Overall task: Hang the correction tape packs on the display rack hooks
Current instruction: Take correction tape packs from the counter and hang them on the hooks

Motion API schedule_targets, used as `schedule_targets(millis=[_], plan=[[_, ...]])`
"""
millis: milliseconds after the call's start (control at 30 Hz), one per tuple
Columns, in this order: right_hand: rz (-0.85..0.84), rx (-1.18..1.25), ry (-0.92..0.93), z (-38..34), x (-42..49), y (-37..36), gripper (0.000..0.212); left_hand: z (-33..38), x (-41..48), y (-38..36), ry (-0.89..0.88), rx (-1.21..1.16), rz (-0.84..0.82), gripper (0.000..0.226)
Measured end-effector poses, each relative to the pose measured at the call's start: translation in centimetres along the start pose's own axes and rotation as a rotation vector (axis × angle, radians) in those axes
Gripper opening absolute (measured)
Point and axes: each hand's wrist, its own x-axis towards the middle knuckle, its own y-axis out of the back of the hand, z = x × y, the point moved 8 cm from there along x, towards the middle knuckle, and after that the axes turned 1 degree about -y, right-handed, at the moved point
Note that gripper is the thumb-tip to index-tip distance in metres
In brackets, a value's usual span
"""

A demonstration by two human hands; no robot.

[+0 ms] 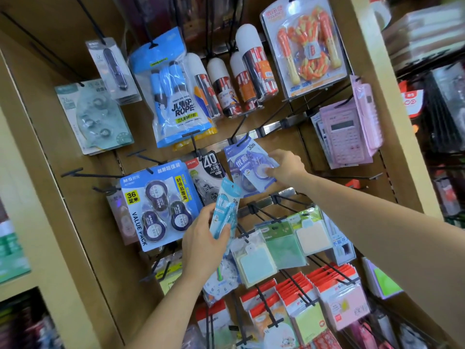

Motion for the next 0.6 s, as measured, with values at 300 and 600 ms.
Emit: schedule_targets(millis=[300,600], plan=[[-0.410,-0.531,0.094,4.9,-3.0,0.0,0.039,0.3,0.1,-0.1,-0.007,-0.014,0.001,0.044],[-0.393,-0.468,0.091,5.8,-4.3,-0.1,0.025,2.2,1.2,1.4,0.017,-0.344,0.064,0.044]])
